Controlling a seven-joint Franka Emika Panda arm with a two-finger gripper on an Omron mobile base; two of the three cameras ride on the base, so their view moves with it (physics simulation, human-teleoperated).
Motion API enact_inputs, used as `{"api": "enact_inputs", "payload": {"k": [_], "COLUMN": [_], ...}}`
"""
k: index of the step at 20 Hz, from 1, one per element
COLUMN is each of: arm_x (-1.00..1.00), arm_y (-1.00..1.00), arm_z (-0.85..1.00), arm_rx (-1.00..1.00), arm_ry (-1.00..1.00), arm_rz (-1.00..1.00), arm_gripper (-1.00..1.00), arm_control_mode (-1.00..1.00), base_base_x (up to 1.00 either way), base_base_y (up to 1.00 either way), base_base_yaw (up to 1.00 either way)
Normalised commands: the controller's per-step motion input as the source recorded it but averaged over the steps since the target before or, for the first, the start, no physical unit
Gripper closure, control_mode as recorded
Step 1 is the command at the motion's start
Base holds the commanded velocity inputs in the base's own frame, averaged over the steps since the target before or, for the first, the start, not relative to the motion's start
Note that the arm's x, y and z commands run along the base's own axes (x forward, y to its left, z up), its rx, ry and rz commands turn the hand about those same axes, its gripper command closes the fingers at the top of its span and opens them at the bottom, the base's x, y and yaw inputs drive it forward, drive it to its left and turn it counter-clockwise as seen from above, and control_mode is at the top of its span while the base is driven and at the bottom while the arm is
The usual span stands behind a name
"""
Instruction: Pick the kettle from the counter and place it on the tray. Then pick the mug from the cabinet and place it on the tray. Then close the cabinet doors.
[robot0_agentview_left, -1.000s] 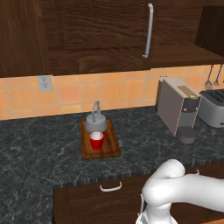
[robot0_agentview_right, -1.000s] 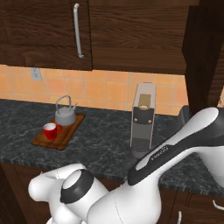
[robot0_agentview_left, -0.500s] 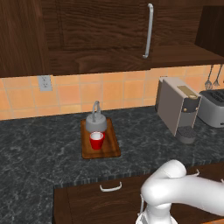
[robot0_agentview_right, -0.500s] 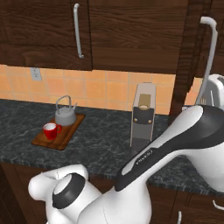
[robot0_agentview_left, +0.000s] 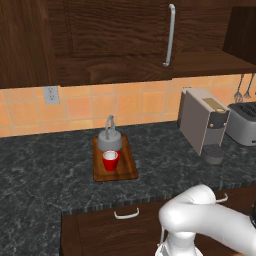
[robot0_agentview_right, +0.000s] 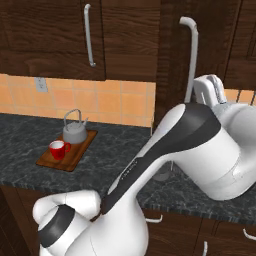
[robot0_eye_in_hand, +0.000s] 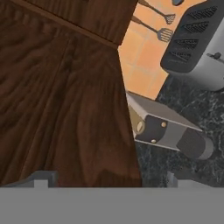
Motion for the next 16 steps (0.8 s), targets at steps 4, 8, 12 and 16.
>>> {"api": "enact_inputs", "payload": {"k": [4, 8, 12, 16], "arm_x": [0.39, 0.65, 0.82, 0.90], "arm_y": [0.74, 0.61, 0.59, 0.53], "arm_z": [0.00, 0.00, 0.00, 0.00], "arm_rx": [0.00, 0.00, 0.00, 0.01], "arm_ry": [0.00, -0.02, -0.06, 0.00], "arm_rz": [0.00, 0.00, 0.00, 0.00], "arm_gripper": [-1.00, -1.00, -1.00, -1.00], "arm_control_mode": [-1.00, -1.00, -1.00, -1.00], "base_base_x": [0.00, 0.00, 0.00, 0.00], "base_base_y": [0.00, 0.00, 0.00, 0.00], "base_base_yaw": [0.00, 0.00, 0.00, 0.00]}}
